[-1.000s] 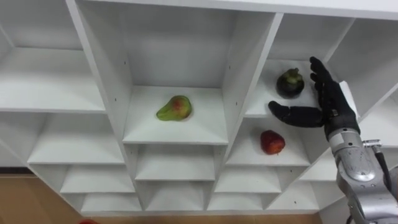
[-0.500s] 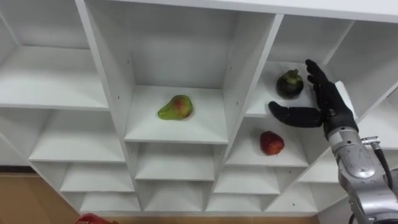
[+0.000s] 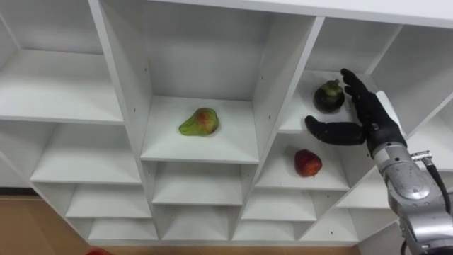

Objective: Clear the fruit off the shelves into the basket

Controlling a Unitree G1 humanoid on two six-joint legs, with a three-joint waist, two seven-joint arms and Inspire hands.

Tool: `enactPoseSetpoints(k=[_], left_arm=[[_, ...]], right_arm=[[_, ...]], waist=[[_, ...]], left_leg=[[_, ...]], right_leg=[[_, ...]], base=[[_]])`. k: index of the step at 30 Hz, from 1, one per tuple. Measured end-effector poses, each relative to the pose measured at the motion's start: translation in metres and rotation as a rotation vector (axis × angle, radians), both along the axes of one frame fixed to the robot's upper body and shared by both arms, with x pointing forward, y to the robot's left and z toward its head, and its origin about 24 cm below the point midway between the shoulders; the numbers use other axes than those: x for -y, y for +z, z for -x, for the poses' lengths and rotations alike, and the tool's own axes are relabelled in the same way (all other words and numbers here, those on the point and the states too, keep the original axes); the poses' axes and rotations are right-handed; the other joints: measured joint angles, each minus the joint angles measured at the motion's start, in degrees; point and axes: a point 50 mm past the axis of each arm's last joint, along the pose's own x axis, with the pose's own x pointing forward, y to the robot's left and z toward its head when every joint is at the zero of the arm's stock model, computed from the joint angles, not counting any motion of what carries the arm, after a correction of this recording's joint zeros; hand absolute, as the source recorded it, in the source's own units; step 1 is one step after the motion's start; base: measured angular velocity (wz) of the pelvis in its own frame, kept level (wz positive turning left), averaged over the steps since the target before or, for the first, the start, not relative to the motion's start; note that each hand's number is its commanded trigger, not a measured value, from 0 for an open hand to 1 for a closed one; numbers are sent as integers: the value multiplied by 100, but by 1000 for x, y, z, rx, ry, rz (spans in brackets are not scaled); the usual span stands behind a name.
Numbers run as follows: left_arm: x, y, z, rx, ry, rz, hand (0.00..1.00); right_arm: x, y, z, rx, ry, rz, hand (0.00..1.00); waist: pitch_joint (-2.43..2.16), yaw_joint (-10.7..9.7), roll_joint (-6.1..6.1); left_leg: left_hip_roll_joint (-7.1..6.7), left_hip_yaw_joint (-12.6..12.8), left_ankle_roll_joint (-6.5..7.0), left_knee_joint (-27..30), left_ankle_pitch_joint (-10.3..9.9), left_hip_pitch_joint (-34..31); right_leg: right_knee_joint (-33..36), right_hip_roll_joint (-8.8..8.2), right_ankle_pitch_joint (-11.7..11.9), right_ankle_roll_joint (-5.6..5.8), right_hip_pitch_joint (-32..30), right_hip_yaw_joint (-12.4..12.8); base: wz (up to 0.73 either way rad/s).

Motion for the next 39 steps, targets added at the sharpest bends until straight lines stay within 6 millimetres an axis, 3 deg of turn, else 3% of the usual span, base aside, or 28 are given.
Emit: enactPoseSetpoints(k=[7,13,14,15,16,17,33,39], left_arm=[[0,-1,1,-11,2,0,100],[0,-2,0,-13,1,1,100],[0,-2,0,-13,1,1,100],[0,-2,0,-13,1,1,100],[0,-2,0,-13,1,1,100],[0,-2,0,-13,1,1,100],[0,-1,-2,-7,2,-6,100],[2,-1,-8,4,-6,-3,100]], right_arm=[[-2,4,-4,12,13,1,0],[-2,5,-5,15,18,2,0],[-2,5,-5,15,18,2,23],[-2,5,-5,15,18,2,55],[-2,6,-5,15,18,2,96],[-2,6,-5,16,18,2,100],[-2,19,-18,50,7,102,100],[-4,16,-18,34,11,110,100]], waist=[[40,-1,26],[44,-1,26],[44,-2,26],[44,-2,25],[43,-2,24],[43,-2,22],[7,10,-29],[9,158,-21]], left_leg=[[1,-8,0,0,0,-1],[-1,-3,-1,-7,1,-4],[-3,-2,-1,-9,1,-6],[-4,-1,-1,-10,1,-7],[-7,1,-1,-10,1,-7],[-11,3,0,-10,1,-10],[-37,-55,19,-9,14,-13],[-37,-87,18,-13,15,26]], right_leg=[[0,2,1,-1,-4,2],[-5,1,0,-1,-11,4],[-6,-1,0,-1,-14,4],[-6,-2,0,0,-15,4],[-9,-5,0,0,-15,4],[-11,-8,-1,1,-17,5],[-16,-34,-8,11,-2,-67],[-17,-29,-8,11,32,-25]], base=[[0],[0],[0],[0],[0],[0],[2],[1]])
